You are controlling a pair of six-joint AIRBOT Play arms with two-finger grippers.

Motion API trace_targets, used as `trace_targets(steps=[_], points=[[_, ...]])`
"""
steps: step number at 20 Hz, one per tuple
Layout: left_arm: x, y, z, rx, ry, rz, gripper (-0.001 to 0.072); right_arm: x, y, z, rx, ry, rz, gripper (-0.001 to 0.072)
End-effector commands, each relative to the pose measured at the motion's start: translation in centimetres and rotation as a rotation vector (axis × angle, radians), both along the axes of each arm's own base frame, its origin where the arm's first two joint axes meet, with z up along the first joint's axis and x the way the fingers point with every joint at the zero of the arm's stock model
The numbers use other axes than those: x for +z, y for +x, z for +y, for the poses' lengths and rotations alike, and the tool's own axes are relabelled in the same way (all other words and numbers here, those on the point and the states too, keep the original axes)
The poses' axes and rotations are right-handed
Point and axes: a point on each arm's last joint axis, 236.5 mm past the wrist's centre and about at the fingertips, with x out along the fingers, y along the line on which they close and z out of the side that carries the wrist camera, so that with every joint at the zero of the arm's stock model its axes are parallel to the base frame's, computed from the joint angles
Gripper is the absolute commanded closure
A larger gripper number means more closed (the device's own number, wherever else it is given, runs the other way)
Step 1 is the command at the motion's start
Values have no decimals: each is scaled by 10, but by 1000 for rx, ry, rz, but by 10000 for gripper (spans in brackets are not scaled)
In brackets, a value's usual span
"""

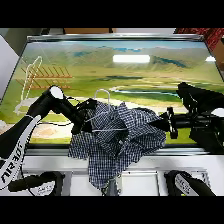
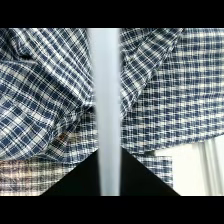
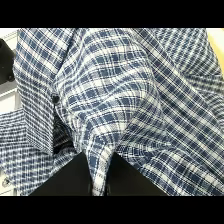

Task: Fold the clothes and pants, and hang the long-sleeved shirts on hangers.

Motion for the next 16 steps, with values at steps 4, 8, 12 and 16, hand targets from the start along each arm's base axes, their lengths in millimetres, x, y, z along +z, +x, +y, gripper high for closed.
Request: trace_targets(steps=[4,8,12,16], points=[[-5,9,2,170,97,72,320,-1,-1,0,2,-4,1,698],[-7,21,9,330,146,138,320,-1,0,0,2,-4,1,698],[0,45,42,583,170,220,320,-2,1,-1,-5,-7,-1,698],[30,75,62,726,117,63,320,-3,6,-2,-33,-14,7,699]])
